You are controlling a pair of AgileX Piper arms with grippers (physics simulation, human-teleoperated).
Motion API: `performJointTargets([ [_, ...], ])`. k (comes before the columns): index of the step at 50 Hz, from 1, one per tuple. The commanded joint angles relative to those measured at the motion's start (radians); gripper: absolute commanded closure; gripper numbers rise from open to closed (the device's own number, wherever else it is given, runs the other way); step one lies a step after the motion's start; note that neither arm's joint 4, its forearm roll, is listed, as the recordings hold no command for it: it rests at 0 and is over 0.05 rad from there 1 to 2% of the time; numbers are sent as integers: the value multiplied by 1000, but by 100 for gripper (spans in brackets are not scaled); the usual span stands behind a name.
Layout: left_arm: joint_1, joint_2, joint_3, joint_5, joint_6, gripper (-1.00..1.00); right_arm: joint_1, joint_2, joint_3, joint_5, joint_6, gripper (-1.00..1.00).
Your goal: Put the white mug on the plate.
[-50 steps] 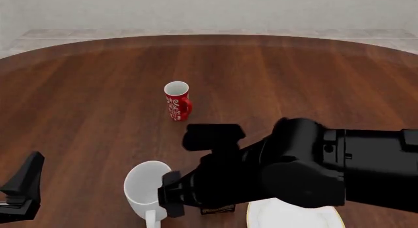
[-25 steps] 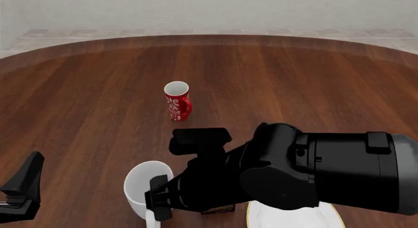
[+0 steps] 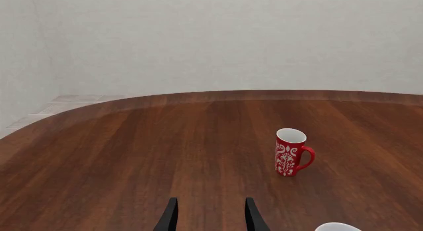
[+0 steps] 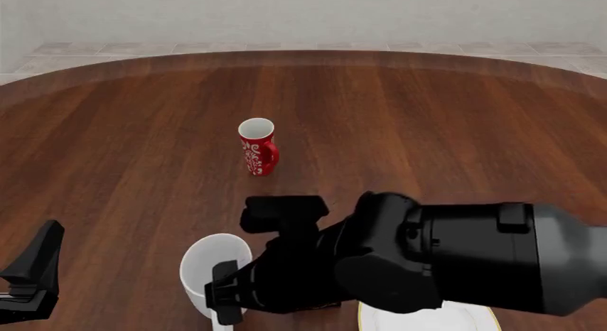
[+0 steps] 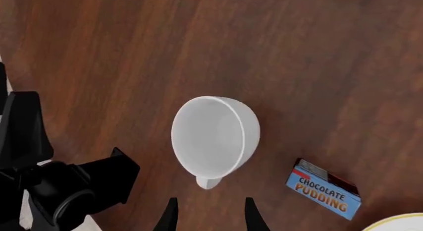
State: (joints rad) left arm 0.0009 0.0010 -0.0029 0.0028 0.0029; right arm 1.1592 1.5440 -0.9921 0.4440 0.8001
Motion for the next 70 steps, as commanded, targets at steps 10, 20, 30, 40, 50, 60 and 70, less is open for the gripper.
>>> performJointTargets([
  [10,-1,2,1,-2,0,-100,16,46,-9,-27,14,-100],
  [20,-1,2,1,-2,0,-100,23,75,-17,-41,16,-100],
  [30,-1,2,1,-2,0,-100,27,103,-23,-51,16,-100],
  [40,-1,2,1,-2,0,-100,30,143,-17,-78,24,-100],
  [50,-1,2,1,-2,0,-100,32,174,-18,-96,29,-100],
  [60,-1,2,1,-2,0,-100,24,205,-30,-109,23,-100],
  [70,-1,2,1,-2,0,-100,27,244,-47,-123,24,-100],
])
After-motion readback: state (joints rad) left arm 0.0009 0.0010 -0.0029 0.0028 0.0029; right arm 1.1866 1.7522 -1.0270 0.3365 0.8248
